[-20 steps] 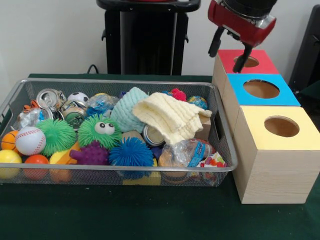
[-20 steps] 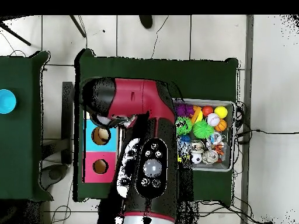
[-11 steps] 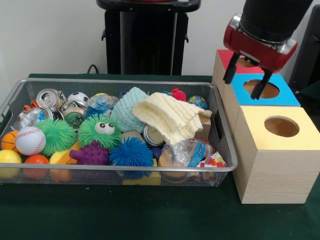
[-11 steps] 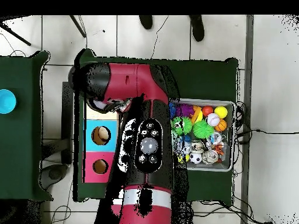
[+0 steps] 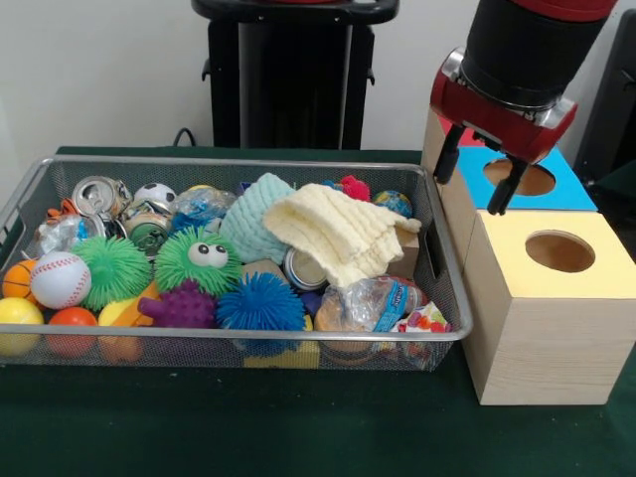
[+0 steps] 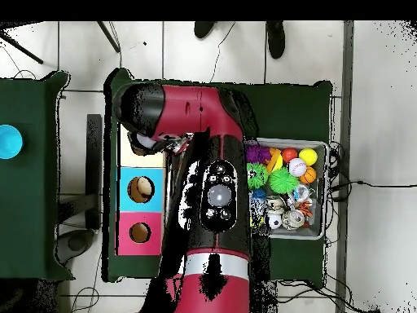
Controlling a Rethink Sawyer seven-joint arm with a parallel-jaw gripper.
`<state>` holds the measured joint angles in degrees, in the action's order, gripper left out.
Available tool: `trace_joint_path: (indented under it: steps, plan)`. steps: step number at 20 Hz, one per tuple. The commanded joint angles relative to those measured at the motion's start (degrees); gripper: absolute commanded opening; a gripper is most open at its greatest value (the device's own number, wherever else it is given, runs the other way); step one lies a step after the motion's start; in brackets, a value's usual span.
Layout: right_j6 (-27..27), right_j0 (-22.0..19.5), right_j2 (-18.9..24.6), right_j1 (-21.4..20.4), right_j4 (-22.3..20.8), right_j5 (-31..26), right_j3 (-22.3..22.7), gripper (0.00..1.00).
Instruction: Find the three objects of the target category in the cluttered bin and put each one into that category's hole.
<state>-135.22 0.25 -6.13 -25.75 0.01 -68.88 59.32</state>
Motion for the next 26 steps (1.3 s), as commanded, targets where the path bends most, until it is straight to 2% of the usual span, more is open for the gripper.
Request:
trace_joint_path:
  steps: [1, 4, 8, 12, 15, 18, 20, 22, 26]
  plan:
    - [2.3, -2.5, 3.1, 5.8, -3.0, -5.8, -6.3, 1.0]
    - [3.4, -4.0, 4.6, 10.2, -2.4, -8.4, -13.1, 1.0]
    - [-0.5, -3.6, 2.8, 14.0, -2.6, -12.3, -18.6, 1.0]
    - [-1.4, -3.9, 2.1, 16.9, -2.3, -20.5, -24.7, 1.0]
    - [2.8, -5.8, 3.1, 17.9, -2.3, -21.1, -26.3, 1.0]
    - [11.3, -8.5, 4.1, 21.2, -4.2, -26.2, -33.7, 1.0]
    - [15.4, -9.5, 4.3, 22.6, -5.3, -28.5, -37.0, 1.0]
    - [16.7, -9.7, 4.4, 22.5, -5.5, -29.2, -37.0, 1.0]
    - [14.2, -9.3, 4.3, 18.4, -4.0, -24.9, -28.9, 1.0]
